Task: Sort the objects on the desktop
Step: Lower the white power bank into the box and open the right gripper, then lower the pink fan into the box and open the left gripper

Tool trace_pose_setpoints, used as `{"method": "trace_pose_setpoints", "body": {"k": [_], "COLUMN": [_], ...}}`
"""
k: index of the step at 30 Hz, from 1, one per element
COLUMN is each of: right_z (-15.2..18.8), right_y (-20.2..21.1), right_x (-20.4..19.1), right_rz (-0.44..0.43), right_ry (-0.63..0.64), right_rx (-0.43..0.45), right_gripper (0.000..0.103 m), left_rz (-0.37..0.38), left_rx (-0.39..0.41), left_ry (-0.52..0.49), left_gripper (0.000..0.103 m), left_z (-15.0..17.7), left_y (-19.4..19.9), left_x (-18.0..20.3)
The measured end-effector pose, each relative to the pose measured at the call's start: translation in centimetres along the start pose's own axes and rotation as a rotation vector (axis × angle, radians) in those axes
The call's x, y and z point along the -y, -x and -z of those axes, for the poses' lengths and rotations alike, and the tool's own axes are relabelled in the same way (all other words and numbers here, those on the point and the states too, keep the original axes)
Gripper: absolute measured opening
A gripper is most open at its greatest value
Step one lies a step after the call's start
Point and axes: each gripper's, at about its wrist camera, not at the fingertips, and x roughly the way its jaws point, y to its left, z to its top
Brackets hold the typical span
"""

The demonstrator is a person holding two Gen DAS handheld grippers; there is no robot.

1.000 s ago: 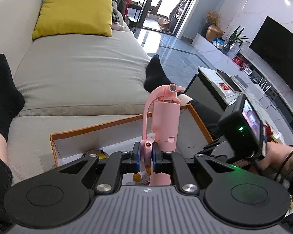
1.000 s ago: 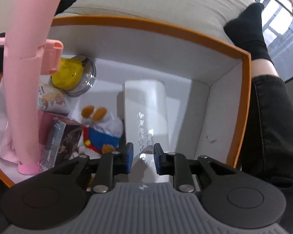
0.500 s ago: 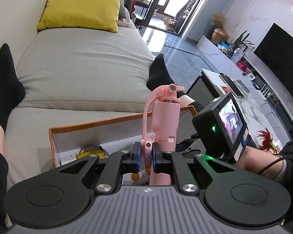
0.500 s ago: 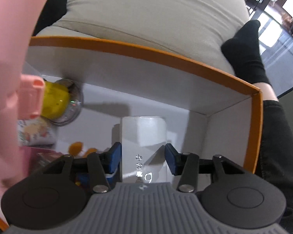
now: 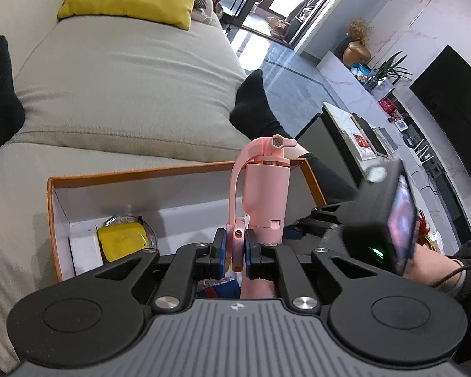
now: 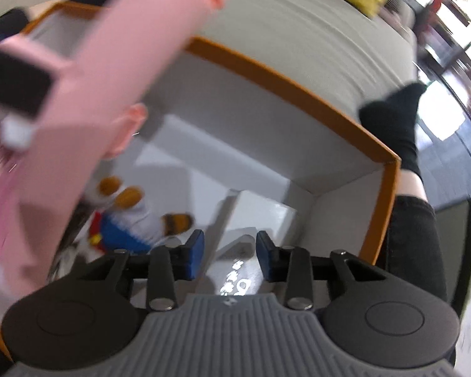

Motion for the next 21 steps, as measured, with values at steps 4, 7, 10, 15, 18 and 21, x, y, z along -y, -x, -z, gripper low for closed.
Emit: {"method": "trace_pose_setpoints", "body": {"k": [4,7,10,15,18,21], "right_z": [1.2,1.5,1.6,1.9,2.1,2.5], "right_y": [0.3,-0.1,-0.1,-0.4,0.3,2.0], "right_x": [-1.0,-1.3,-1.5,-0.5,0.6,2.1], "right_rz": [-0.048,-0.078,-0.065,-0.005,-0.030,-0.050], "right_ry": [0.152,0.217,0.282,0.272,0.215,0.165], "right_rx": [0.040,0.031,0.024,0.014,0.018,0.064], "right_gripper": [0.020,0.020,0.020,0.023,0.020,0.018], "left_rz": [-0.002,0.000,0.010,0.042,0.059,0.082], "left_rx": [-0.003,-0.005,-0.008,-0.024,-0.050,-0.076], "left_ry": [0.013,0.019,0.028,0.066,0.105,0.163], "left_gripper": [0.012,0.012,0.012,0.012,0.012,0.012], "left_z": [-0.2,-0.2,-0.1,0.1,0.2,0.4], "left_y": [-0.3,-0.3,-0.3,-1.2,-2.4,-3.8], "left_x": [0.1,0.2,0.4,0.9,0.9,0.5]}}
